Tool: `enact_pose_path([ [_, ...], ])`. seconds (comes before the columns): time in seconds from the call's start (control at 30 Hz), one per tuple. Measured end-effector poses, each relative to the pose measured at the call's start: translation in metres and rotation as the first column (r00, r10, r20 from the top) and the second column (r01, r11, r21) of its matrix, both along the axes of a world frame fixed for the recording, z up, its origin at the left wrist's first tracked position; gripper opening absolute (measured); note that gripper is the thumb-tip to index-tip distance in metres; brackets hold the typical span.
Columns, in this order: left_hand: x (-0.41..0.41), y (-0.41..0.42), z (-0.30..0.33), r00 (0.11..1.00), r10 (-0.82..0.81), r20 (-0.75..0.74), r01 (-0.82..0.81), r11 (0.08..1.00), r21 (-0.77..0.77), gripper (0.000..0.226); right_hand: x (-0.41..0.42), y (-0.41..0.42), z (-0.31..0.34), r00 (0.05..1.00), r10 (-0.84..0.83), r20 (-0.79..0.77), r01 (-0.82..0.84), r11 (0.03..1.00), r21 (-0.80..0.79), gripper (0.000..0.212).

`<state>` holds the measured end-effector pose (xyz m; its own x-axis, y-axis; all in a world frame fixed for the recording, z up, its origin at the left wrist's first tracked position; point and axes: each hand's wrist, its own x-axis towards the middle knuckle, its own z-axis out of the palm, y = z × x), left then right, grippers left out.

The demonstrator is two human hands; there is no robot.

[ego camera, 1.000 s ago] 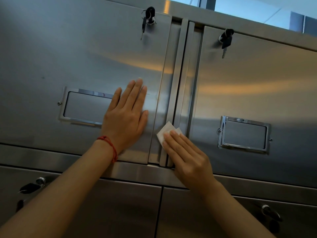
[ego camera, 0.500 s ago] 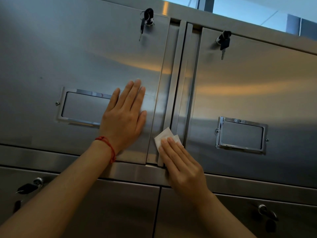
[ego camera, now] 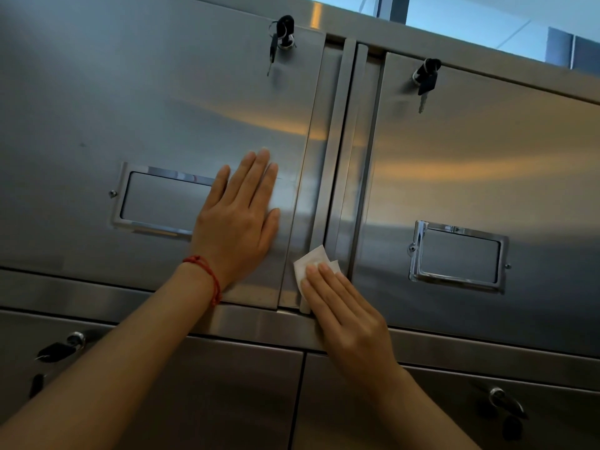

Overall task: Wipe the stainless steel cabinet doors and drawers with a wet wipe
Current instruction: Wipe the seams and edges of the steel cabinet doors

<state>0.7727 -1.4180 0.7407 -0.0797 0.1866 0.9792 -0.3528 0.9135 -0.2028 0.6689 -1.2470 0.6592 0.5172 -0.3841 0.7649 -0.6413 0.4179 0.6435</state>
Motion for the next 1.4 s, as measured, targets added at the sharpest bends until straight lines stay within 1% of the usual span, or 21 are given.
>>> enact_pose_path([
  [0.1, -0.001, 0.000, 0.000, 1.000, 0.004, -0.002, -0.004, 1.000, 0.000, 0.057, 0.001, 0.002, 0.006, 1.000, 0.003, -0.015, -0.003, 1.000, 0.004, 0.033],
  [0.23, -0.002, -0.001, 0.000, 1.000, 0.002, -0.014, -0.002, 1.000, -0.009, 0.056, 0.002, -0.001, 0.002, 1.000, 0.013, 0.021, -0.013, 1.000, -0.004, 0.036],
  [0.33, -0.001, -0.001, 0.000, 1.000, 0.000, -0.012, 0.000, 1.000, -0.006, 0.056, 0.003, -0.002, -0.003, 0.999, 0.029, 0.038, -0.028, 0.999, -0.029, 0.032],
  [0.5, -0.001, -0.001, 0.000, 1.000, 0.003, -0.012, -0.003, 1.000, -0.005, 0.056, 0.003, -0.001, 0.006, 0.999, 0.033, -0.015, -0.034, 0.999, -0.038, 0.029],
  [0.63, -0.001, -0.001, 0.000, 1.000, -0.008, -0.020, 0.007, 1.000, -0.009, 0.056, 0.004, -0.006, -0.001, 0.998, 0.055, 0.019, -0.053, 0.996, -0.068, 0.029],
  [0.7, 0.000, -0.001, 0.000, 1.000, -0.006, -0.014, 0.006, 1.000, -0.006, 0.056, 0.003, -0.005, -0.006, 0.998, 0.057, 0.024, -0.055, 0.997, -0.059, 0.029],
  [0.87, -0.001, -0.001, -0.001, 1.000, -0.006, -0.018, 0.006, 1.000, -0.006, 0.056, 0.001, -0.002, 0.000, 0.999, 0.032, -0.020, -0.032, 0.999, -0.030, 0.027],
  [1.03, -0.001, -0.001, 0.000, 1.000, -0.001, -0.014, 0.001, 1.000, -0.003, 0.056, 0.003, -0.007, -0.009, 0.998, 0.057, 0.032, -0.054, 0.996, -0.069, 0.028],
  [1.1, -0.001, -0.001, 0.000, 1.000, 0.006, -0.008, -0.006, 1.000, -0.002, 0.057, 0.002, -0.005, -0.013, 0.998, 0.049, 0.030, -0.047, 0.998, -0.043, 0.028],
  [1.2, 0.000, 0.000, 0.000, 1.000, 0.001, -0.003, -0.001, 1.000, 0.003, 0.057, -0.001, 0.001, -0.008, 1.000, 0.018, -0.015, -0.018, 1.000, -0.005, 0.027],
  [1.27, 0.000, 0.000, 0.000, 1.000, -0.004, -0.008, 0.004, 1.000, 0.000, 0.057, -0.001, 0.000, -0.001, 0.999, 0.020, -0.025, -0.020, 1.000, -0.018, 0.029],
  [1.4, -0.001, -0.001, 0.000, 1.000, 0.003, -0.019, -0.003, 1.000, -0.012, 0.056, 0.002, -0.007, -0.006, 0.998, 0.065, 0.023, -0.064, 0.996, -0.069, 0.028],
])
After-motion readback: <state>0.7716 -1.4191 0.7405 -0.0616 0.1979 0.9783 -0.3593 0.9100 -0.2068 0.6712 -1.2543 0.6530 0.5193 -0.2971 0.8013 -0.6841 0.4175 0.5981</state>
